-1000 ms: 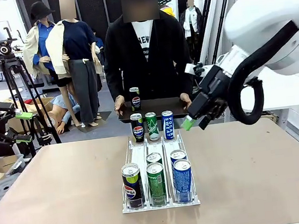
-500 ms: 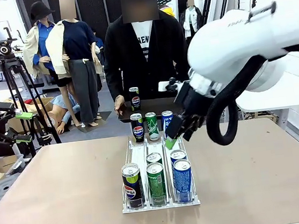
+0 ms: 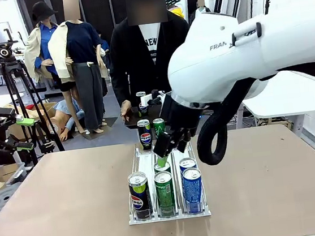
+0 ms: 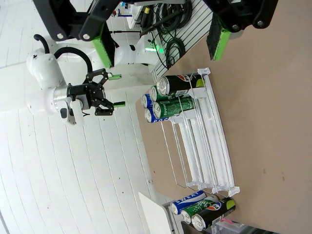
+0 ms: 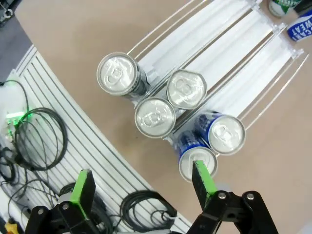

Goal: Retrieve and hand over the desired beverage to the person.
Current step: Pick up another can of the same type that the person held from the Automatic Can Dispenser.

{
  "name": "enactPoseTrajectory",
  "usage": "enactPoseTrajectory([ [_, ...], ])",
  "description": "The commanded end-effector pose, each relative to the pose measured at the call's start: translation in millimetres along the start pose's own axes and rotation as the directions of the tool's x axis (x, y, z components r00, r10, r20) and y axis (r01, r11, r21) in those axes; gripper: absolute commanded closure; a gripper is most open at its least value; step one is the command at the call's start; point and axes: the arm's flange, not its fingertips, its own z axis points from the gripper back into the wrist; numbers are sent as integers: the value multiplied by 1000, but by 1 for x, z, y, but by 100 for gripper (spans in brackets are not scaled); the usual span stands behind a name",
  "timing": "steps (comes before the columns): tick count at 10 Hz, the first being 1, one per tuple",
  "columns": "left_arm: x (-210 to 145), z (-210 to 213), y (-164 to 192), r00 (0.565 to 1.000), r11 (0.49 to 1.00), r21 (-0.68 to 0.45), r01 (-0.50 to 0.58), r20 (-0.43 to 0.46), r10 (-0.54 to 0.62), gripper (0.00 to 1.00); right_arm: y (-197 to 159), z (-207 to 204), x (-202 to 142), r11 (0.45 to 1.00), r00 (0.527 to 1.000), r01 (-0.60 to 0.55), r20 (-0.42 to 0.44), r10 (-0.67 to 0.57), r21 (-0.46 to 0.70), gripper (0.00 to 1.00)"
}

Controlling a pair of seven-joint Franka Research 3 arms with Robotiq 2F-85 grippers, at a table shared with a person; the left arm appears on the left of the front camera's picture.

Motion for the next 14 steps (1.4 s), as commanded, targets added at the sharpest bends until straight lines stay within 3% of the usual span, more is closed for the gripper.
enactPoseTrajectory([
  [1, -1, 1, 0, 1000, 1000, -2, 0, 3, 0, 0, 10, -20, 13, 998, 1000, 13, -13, -13, -56, 0],
  [8, -1, 1, 0, 1000, 1000, -2, 0, 3, 0, 0, 26, -69, 35, 976, 997, 5, -79, -23, -217, 0],
  [14, -1, 1, 0, 1000, 1000, -2, 0, 3, 0, 0, 24, -98, 41, 960, 989, 63, -110, -96, -274, 0],
])
